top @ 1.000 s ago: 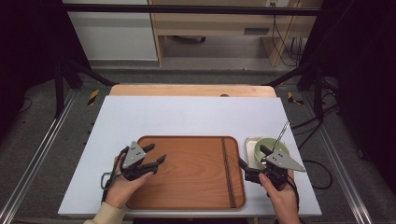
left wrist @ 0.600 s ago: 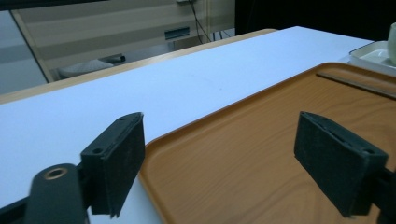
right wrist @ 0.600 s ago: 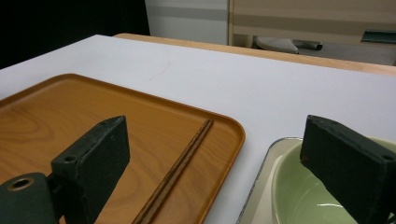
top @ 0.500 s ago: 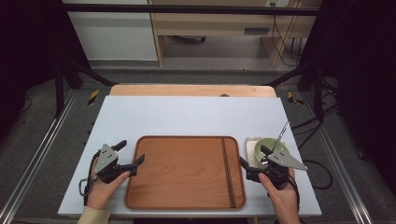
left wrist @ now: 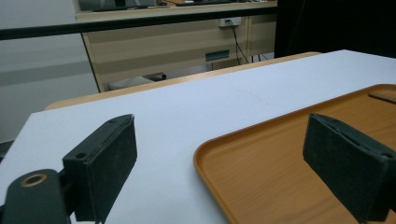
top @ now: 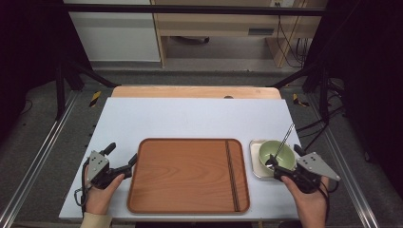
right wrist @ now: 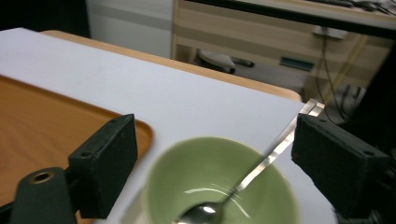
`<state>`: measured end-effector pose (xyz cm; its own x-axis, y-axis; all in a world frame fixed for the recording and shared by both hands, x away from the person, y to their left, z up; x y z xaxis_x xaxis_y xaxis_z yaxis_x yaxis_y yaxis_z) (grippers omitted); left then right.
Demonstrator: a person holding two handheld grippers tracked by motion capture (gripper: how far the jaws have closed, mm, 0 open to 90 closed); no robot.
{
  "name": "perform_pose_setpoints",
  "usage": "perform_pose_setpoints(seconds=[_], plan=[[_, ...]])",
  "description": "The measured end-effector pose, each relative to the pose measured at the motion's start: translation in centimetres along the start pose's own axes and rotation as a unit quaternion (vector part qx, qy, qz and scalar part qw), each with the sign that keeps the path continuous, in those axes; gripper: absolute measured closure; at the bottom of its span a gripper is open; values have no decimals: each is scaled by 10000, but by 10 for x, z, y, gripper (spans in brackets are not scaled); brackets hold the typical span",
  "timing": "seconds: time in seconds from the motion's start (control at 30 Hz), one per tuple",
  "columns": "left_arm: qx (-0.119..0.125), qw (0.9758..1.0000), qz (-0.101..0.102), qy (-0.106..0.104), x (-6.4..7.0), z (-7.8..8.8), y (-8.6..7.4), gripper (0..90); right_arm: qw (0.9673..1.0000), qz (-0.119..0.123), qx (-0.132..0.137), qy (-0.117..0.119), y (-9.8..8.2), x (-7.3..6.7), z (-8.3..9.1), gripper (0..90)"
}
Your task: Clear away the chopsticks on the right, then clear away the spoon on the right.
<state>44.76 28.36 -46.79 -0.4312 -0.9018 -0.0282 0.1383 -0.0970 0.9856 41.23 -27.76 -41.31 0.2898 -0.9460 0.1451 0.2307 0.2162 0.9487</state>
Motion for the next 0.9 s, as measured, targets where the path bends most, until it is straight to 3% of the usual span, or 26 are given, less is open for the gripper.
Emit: perform_pose_setpoints(seconds=[0.1,0.17,0.3,0.6,0.9], plan=[[22,9999,111,93,-8,3,-1,97,9993,-108,-233,-260,0,17,3,170],[21,9997,163,152,-11,4,-3,99,9988,-222,-324,-290,1,27,4,177],[75,9995,184,252,-15,7,-1,104,9969,-432,-635,-157,1,43,-1,200],[36,9993,167,324,-16,7,-4,107,9928,-438,-1115,88,3,65,-21,239],[80,9991,151,382,-16,8,-2,108,9867,-494,-1487,423,8,78,-46,233]])
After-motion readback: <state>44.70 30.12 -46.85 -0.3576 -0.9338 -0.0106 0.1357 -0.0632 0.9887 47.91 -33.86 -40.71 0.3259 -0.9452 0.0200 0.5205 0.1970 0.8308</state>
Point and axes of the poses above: each handheld gripper's, and its own axes: z roughly backward along the jaws, y roughly out of its top, x roughly to its right, the point moved 2 cm from there along -z, roughly forward along the jaws, and after that the axes turned 2 degrees about z, right-handed, at the moved point
